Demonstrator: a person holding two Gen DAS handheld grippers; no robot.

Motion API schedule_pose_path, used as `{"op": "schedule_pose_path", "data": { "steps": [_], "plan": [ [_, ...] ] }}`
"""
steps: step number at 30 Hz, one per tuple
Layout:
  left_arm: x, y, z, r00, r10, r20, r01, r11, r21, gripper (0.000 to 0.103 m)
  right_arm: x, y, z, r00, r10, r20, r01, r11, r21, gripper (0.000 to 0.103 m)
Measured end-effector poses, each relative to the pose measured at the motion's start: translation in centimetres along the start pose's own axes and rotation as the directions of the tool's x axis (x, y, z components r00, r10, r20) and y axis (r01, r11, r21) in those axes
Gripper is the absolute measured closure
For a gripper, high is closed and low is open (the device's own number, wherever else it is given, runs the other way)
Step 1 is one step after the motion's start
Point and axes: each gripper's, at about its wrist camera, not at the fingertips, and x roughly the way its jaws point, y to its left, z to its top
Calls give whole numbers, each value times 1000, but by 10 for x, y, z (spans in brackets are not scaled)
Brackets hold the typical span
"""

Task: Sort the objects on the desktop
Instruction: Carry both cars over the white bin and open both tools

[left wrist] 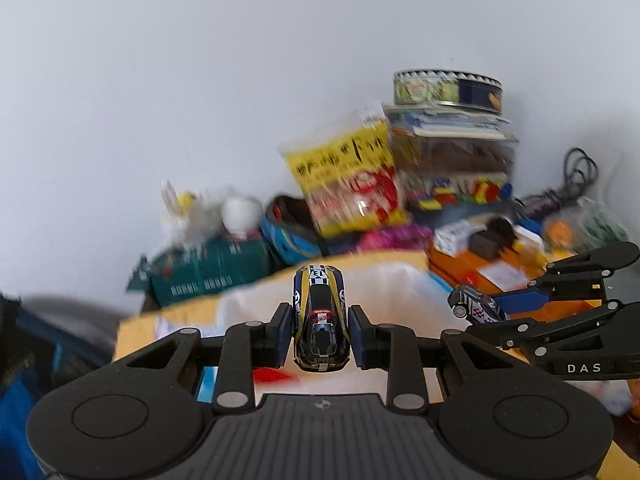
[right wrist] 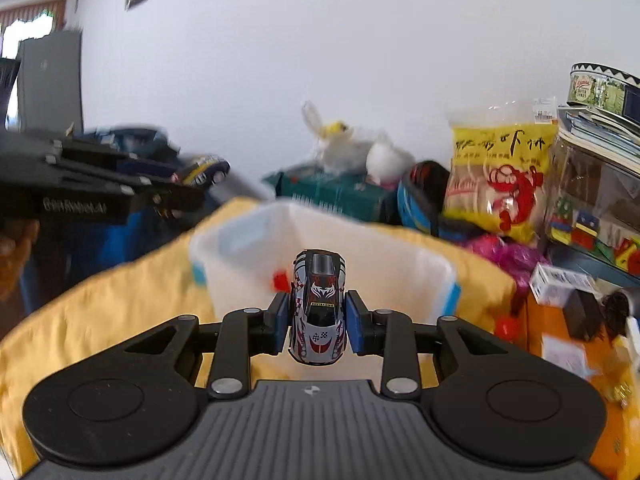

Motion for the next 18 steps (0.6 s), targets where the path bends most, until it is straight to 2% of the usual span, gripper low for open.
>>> {"op": "schedule_pose_path", "data": {
  "steps": [5, 9, 11, 12, 14, 16, 18],
  "plan": [
    [47, 13, 13, 999, 42, -16, -42, 999, -24, 70, 29, -8, 20, 999, -22, 32, 20, 998, 67, 70],
    [81, 20, 1, 996, 44, -81, -52, 994, -97, 70, 60, -11, 19, 999, -45, -23, 47, 995, 88, 70],
    [92, 19, -7, 993, 52, -106, -61, 995, -80, 69, 74, -11, 15, 997, -62, -52, 66, 994, 86, 67],
    [93, 20, -11, 993, 48, -109, -57, 995, -81, 68, 80, -10, 12, 995, -78, -67, 83, 994, 77, 57],
    [92, 20, -18, 993, 31, -117, -43, 994, -98, 58, 82, -7, 6, 991, -107, -79, 111, 993, 49, 54],
    [83, 17, -24, 995, 26, -97, -35, 995, -95, 50, 77, -5, 1, 993, -99, -60, 100, 995, 23, 54],
    [73, 14, -29, 995, 32, -90, -39, 996, -81, 48, 69, -3, -3, 993, -104, -51, 105, 994, 22, 54]
  ]
}}
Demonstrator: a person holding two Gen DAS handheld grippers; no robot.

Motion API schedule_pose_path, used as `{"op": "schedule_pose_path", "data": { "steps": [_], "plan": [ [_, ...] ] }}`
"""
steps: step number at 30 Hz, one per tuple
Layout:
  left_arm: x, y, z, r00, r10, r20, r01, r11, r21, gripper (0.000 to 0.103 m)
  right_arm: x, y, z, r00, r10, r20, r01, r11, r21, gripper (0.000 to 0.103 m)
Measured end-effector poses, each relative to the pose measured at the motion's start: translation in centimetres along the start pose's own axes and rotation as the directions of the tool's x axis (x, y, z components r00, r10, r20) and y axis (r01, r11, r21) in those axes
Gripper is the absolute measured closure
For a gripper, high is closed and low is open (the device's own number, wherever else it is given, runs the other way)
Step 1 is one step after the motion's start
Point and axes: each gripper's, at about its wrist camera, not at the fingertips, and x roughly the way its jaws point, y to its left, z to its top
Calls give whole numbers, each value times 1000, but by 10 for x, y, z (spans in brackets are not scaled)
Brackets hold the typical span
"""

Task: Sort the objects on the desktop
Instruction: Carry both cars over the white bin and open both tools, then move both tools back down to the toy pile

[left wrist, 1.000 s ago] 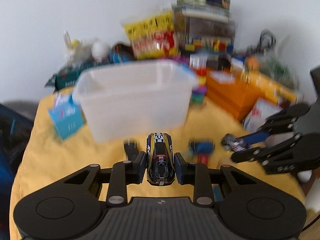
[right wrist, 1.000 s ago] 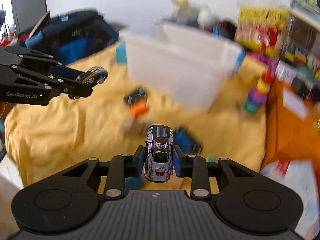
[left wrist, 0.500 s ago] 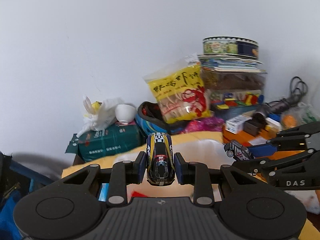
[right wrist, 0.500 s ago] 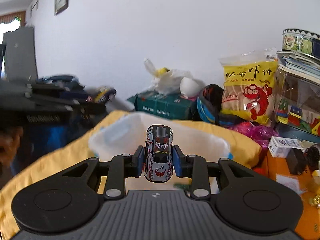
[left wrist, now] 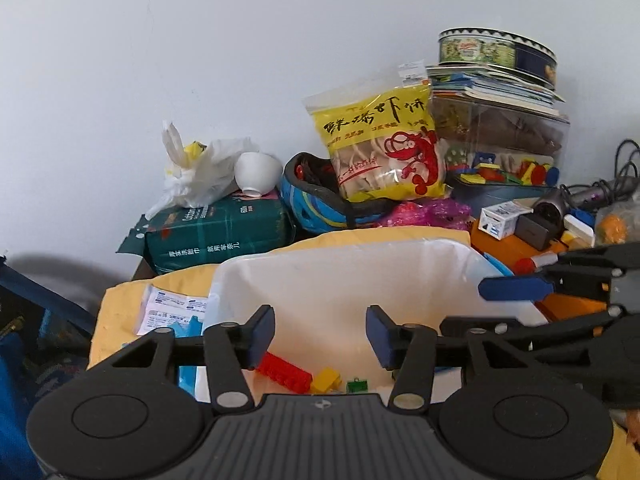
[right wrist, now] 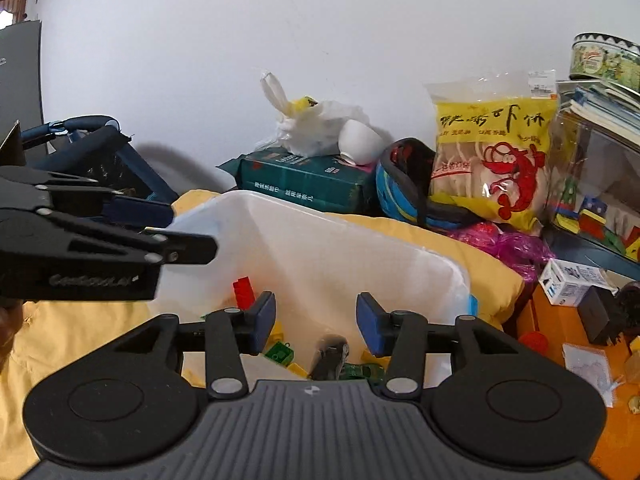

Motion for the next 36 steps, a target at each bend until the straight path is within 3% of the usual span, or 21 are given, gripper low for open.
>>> {"op": "schedule_pose_path", "data": {
  "steps": [7, 13, 18, 21, 25, 36],
  "plan": [
    [-44, -11, -26, 999, -36, 3, 36, 999, 19, 47, -29, -2, -22, 1000, 27, 1, -27, 1000, 10, 43],
    [-77, -22, -76, 998, -53, -44, 52, 999, -13, 47, -63, 0, -57, 999, 29, 12, -29, 999, 21, 33],
    [-76, -32, -127, 978, -87, -191, 78, 995, -55, 45, -68, 11, -96, 997, 50, -64, -49, 999, 16, 34],
    [-77, -39, -143, 965, -113, -237, 102, 993, -58, 45, -68, 18, -113, 990, 78, -117, -75, 997, 26, 33],
    [-74, -43, -148, 958, -116, -261, 106, 993, -52, 45, -67, 22, -125, 982, 95, -164, -91, 995, 29, 33],
    [-67, -44, -146, 959, -98, -266, 89, 995, -45, 45, -68, 15, -128, 986, 69, -149, -64, 997, 43, 32]
  ]
}}
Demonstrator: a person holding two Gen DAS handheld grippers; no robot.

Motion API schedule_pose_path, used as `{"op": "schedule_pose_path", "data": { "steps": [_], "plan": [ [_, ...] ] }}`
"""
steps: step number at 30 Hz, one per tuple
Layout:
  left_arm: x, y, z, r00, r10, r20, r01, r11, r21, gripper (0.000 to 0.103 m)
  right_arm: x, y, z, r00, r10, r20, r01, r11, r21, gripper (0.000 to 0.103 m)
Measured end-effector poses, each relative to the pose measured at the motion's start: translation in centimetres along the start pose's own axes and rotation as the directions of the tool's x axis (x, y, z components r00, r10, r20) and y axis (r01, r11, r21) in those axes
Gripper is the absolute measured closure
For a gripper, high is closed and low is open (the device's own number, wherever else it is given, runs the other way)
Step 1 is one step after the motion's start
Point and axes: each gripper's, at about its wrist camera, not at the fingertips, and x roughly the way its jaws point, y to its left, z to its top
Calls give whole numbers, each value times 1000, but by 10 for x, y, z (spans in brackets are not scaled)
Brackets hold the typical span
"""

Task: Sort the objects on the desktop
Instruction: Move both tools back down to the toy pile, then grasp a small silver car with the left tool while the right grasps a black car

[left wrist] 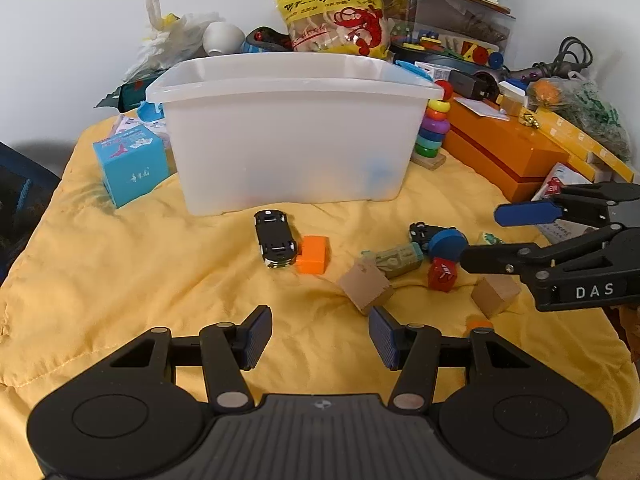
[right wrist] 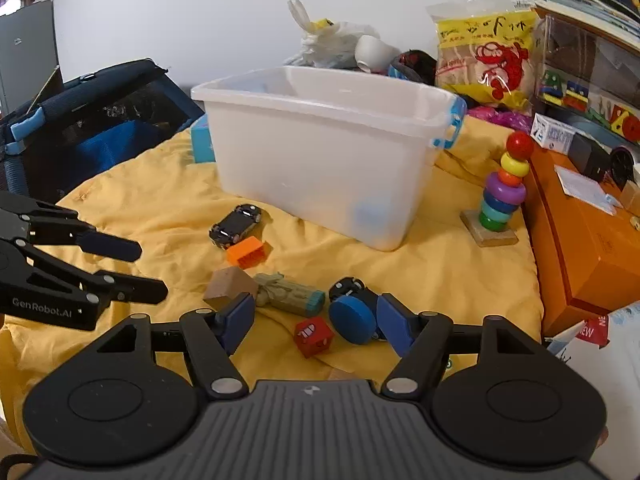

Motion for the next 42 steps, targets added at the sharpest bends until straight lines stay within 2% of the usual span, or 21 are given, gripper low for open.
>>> {"op": "schedule_pose_path", "data": {
  "steps": [2, 3, 4, 6, 11, 14, 19, 21, 22, 24, 26, 28, 31, 34, 35, 38, 42],
  "plan": [
    [3, -1, 2, 1000, 8, -5, -8, 1000, 16, 45, 1, -1, -1, 1000, 3, -7, -3, 1000, 1, 33],
    [7, -2, 3, 1000, 12, -14, -12, 1000, 28, 45, 2, 0, -2, 1000, 12, -13, -12, 1000, -11, 40],
    [10, -3, 5, 1000, 20, -22, -19, 999, 39, 45, 3, 1, -3, 1000, 13, -15, -13, 999, -32, 54],
    [17, -4, 10, 999, 37, -22, -36, 998, 59, 45, 5, 8, -5, 1000, -7, -30, 5, 996, -87, 62],
    [42, -8, 29, 996, 86, -14, -84, 987, 140, 46, 8, 20, -10, 999, 6, -43, -13, 986, -164, 63],
    [60, -11, 40, 994, 110, -16, -105, 976, 191, 53, 7, 21, -9, 999, 9, -42, -16, 987, -163, 63],
    [90, -13, 53, 992, 120, -32, -108, 961, 256, 58, 7, 17, -10, 999, -1, -48, -6, 990, -144, 63],
    [94, -5, 57, 993, 115, -37, -105, 971, 217, 63, 6, 15, -10, 999, -11, -46, 4, 990, -139, 63],
    [95, 2, 59, 992, 119, -50, -108, 977, 183, 70, 6, 13, -10, 999, -16, -44, 10, 991, -137, 63],
    [99, 16, 60, 988, 127, -92, -114, 985, 133, 72, 6, 10, -8, 999, -30, -36, 25, 991, -131, 63],
    [105, 34, 56, 986, 105, -131, -97, 993, 69, 80, 7, 7, -5, 998, -50, -32, 46, 991, -124, 63],
    [101, 46, 54, 990, 62, -125, -61, 998, 7, 80, 9, 0, -2, 997, -74, -30, 70, 991, -117, 63],
    [83, 46, 45, 993, 31, -113, -32, 999, -7, 80, 13, -13, 1, 989, -144, -29, 139, 981, -133, 63],
    [57, 39, 27, 992, -42, -117, 35, 998, -58, 80, 27, -20, -3, 972, -220, -84, 192, 948, -254, 63],
    [47, 35, 20, 991, -64, -121, 55, 996, -72, 80, 31, -21, -4, 970, -221, -100, 185, 939, -289, 63],
    [25, 21, -1, 985, -98, -141, 87, 993, -82, 80, 44, -23, -9, 976, -149, -156, 87, 933, -350, 63],
    [10, 13, -24, 978, -120, -171, 100, 987, -123, 80, 50, -10, -6, 987, -92, -134, 28, 907, -421, 62]
  ]
}}
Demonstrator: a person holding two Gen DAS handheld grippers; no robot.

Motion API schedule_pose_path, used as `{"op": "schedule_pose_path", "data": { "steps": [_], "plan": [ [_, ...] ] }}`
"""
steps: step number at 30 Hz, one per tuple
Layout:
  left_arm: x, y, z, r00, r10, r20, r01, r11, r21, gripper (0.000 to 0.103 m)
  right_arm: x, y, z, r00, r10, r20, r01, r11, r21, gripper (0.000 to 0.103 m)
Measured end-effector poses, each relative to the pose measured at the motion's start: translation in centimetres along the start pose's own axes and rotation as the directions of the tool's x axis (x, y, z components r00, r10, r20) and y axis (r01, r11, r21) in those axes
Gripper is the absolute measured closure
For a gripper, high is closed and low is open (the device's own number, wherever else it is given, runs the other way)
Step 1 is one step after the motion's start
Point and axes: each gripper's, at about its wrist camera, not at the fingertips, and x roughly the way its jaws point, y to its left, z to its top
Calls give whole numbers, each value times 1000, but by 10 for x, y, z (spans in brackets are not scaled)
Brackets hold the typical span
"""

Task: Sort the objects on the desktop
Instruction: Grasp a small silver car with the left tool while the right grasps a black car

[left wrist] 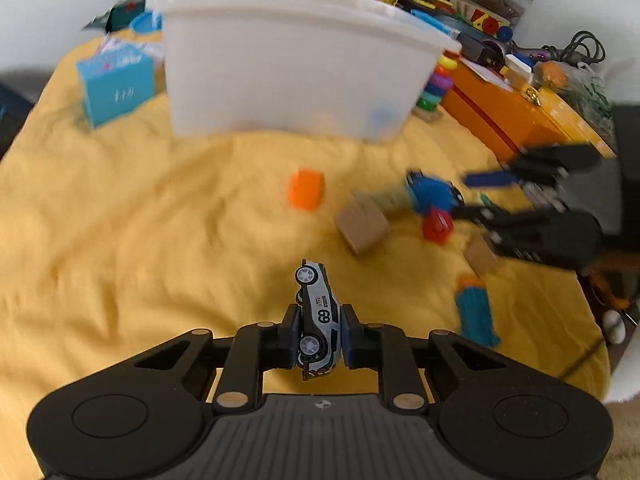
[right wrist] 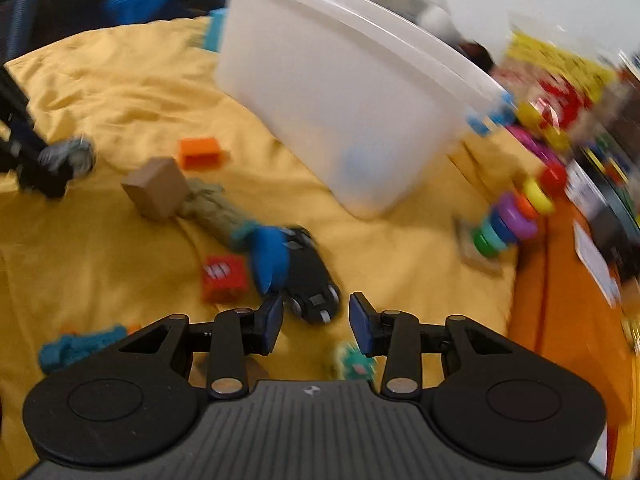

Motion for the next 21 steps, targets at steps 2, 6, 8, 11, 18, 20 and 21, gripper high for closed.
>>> {"op": "schedule_pose_path", "data": {
  "steps": [2, 6, 8, 11, 18, 20, 21],
  "plan": [
    [3, -2, -9, 1000, -2, -15, 2, 1000, -10, 80, 5, 3, 7, 1000, 14, 16, -14, 1000, -17, 63],
    [3, -3, -12, 999, -42, -6, 41, 997, -65, 80, 23, -1, 14, 1000, 16, -23, -16, 999, 33, 69],
    [2, -7, -12, 998, -62, 4, 63, 996, -70, 80, 23, -9, 15, 999, 16, -39, -12, 994, 107, 70],
    [-1, -16, -13, 997, -82, 12, 82, 996, -41, 80, 5, -11, 9, 1000, 0, -20, 3, 989, 146, 70],
    [11, -28, -17, 987, -153, -38, 153, 988, -7, 80, -53, -5, -9, 967, 256, -1, -246, 931, 268, 70],
    [13, -29, -19, 988, -146, -43, 146, 989, 0, 79, -58, 13, -20, 959, 275, -62, -256, 942, 219, 70],
    [11, -28, -19, 990, -137, -39, 137, 991, 4, 79, -60, 24, -25, 960, 265, -87, -246, 952, 184, 69]
  ]
}}
